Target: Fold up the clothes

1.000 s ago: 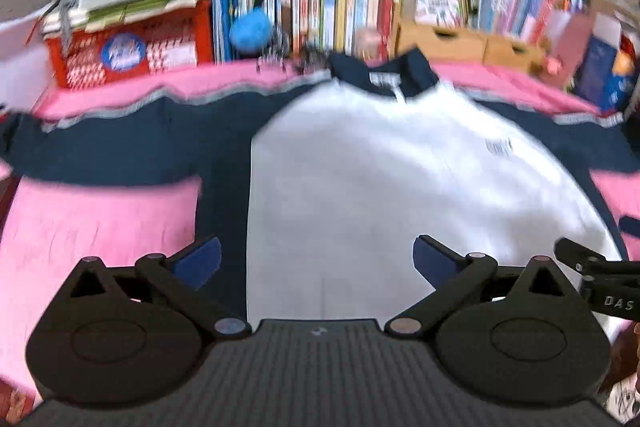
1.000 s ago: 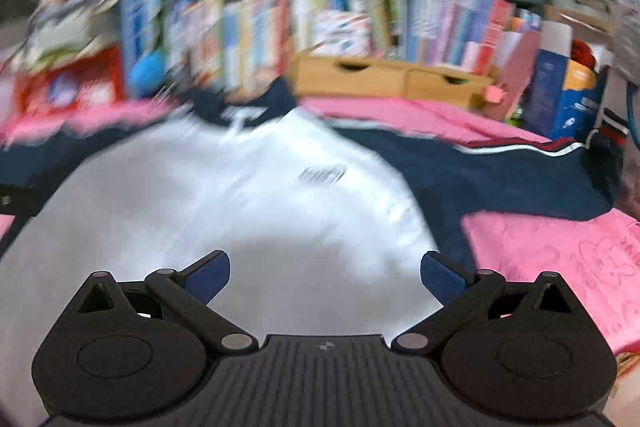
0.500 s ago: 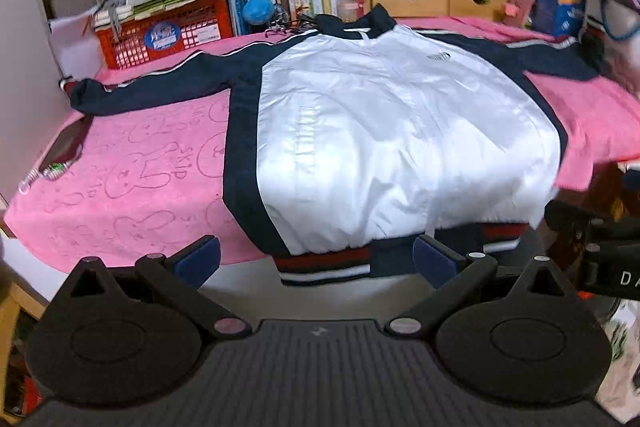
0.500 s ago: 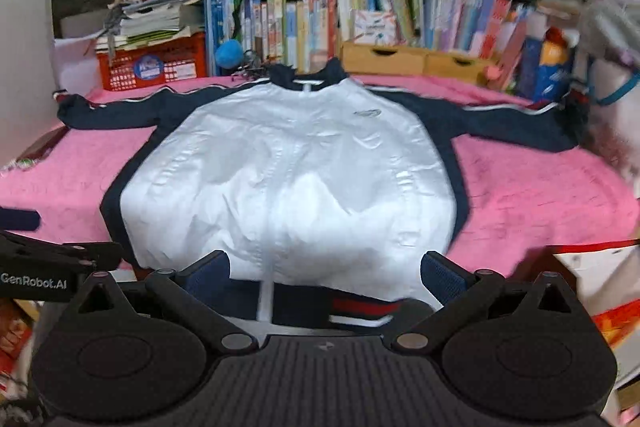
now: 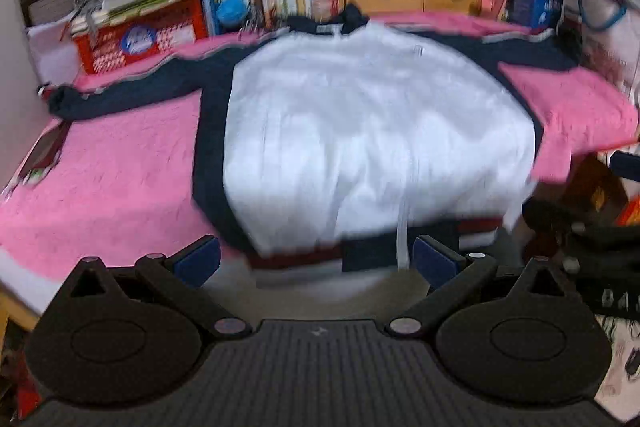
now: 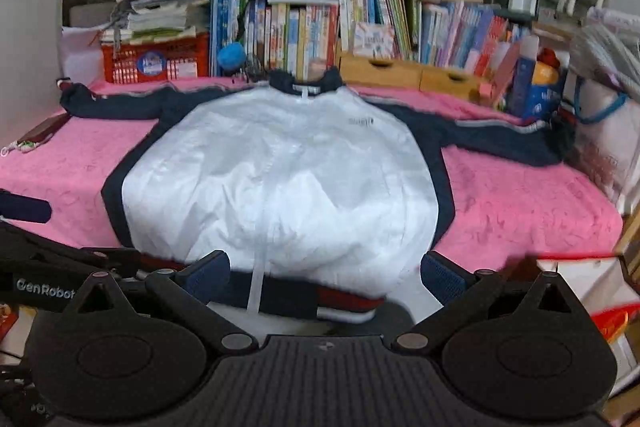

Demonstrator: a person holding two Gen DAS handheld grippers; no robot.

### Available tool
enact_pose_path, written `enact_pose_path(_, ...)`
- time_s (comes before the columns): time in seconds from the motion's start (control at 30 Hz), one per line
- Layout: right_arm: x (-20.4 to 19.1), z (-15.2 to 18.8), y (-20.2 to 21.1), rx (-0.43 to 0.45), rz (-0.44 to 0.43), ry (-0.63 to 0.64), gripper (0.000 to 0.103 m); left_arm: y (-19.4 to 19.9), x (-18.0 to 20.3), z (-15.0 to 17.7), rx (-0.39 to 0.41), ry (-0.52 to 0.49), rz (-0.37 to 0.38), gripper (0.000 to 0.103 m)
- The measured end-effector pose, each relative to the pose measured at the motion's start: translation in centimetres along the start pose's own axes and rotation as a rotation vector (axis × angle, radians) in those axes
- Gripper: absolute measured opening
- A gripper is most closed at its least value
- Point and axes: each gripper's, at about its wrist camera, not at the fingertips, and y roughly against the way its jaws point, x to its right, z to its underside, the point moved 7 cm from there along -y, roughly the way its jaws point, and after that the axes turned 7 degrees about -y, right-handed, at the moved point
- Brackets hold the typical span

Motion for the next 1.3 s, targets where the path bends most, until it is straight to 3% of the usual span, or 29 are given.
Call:
enact_pose_path(0.23, 4.1, -2.8, -3.7, 0.118, 0.088, -0.053, 0.103, -5.7, -3.1, -4.9, -0.012, 0.017, -0.047, 0.103)
enact_pose_path(0.53, 21.0, -9.2, -13.4, 0.284, 0.287, -0.237, 0.103, -13.3, -5.4, -10.1, -0.048, 0.031, -0.064, 0.103)
enact_pose_path(0.73, 29.1, -13.3, -20.5, 0.364, 0.399, -0.300, 0.102, -19.3, -5.5, -12.6, -0.098, 0.012, -0.086, 0.103)
enact_pose_path(0.87, 31.3, -15.4, -26.0, 0.293, 0.432, -0.259, 0.099, -22.8, -5.5, -13.3, -0.148, 0.000, -0.095, 0.103)
enact_pose_path(1.0, 32.4, -16.7, -31.8, 0.168, 0.481, -0.147, 0.098, -24.1, -5.6, -13.6, -0.117, 0.058, -0.069, 0.103)
enact_pose_path(1.13, 35.1, -16.9, -36.9, 0.056, 0.595, -0.123, 0.097, -24.0, -5.2, -12.9, 0.007, 0.066, -0.067, 0.103)
enact_pose_path(1.17, 35.7, -17.0, -37.8, 0.037, 0.612, -0.129, 0.070, -24.0, -5.3, -12.6, 0.027, 0.079, -0.059, 0.103)
enact_pose_path(1.2, 36.1, -16.9, -38.4, 0.005, 0.611, -0.158, 0.003, -24.2, -5.4, -12.7, 0.021, 0.096, -0.048, 0.103)
enact_pose_path(1.23, 36.2, -16.9, -38.8, -0.017, 0.599, -0.188, 0.006, -24.3, -5.6, -12.8, 0.015, 0.112, -0.037, 0.103)
enact_pose_path(1.3, 34.3, -17.4, -38.0, 0.019, 0.492, -0.236, 0.004, -24.4, -5.6, -13.0, 0.015, 0.111, -0.034, 0.103)
